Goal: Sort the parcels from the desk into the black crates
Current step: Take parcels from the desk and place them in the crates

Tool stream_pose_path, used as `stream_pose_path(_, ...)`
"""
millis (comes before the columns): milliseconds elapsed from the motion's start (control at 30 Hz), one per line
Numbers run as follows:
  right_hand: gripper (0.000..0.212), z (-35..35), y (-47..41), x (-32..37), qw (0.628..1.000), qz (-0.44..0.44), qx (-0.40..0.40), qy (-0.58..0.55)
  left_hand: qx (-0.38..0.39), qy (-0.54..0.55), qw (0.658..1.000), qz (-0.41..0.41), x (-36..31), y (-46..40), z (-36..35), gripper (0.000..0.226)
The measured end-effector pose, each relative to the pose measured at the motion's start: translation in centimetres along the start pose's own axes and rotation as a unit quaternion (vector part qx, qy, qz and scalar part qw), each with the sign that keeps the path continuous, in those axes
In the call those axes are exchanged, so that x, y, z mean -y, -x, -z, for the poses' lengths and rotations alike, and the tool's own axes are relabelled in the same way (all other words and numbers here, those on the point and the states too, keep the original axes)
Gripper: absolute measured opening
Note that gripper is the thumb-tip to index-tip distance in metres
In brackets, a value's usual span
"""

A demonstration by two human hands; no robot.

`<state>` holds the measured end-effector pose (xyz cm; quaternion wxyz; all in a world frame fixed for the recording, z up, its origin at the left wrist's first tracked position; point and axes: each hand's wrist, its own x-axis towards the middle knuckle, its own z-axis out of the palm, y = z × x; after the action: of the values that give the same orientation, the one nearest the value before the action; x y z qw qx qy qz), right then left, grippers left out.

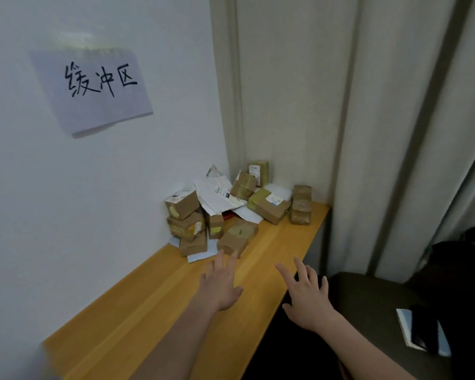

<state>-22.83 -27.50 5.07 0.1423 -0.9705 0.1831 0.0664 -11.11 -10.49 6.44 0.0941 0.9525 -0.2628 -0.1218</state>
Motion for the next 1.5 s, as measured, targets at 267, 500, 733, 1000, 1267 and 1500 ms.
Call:
stream_pose_path(267,0.092,4.5,-13.6,-3.8,0.999,-0.038,-0.006,0.031,0.002,0.013,1.0,-0.01,-0.9,-15.6,0.8,0.084)
stream_pose_path(500,0.088,5.3,-23.1,-4.1,0.999,-0.031,0.014,0.024,0.029,0.041,0.998,0.022,0.6,-23.7,2.3,0.08)
stream_pose_path(733,0.086,3.2,-33.1,-2.1,0.995,0.041,0.088,0.03,0.046,0.065,0.993,0.087,5.6,-29.3,0.7,0.087)
stream_pose_path(1000,0.087,1.9,-47.8,1.8,0.976,0.169,0.134,0.034,0.031,0.121,0.971,0.205,10.2,-38.2,1.8,0.09)
stream_pose_path(1267,0.08,1.0,-59.4,-0.1,0.962,0.21,0.176,-0.005,-0.03,0.357,0.868,0.343,10.1,-48.3,1.7,0.081)
stream_pose_path(1500,0.077,-1.0,-62.4,0.1,0.945,0.235,0.227,0.018,-0.031,0.426,0.813,0.396,10.5,-52.4,0.1,0.072)
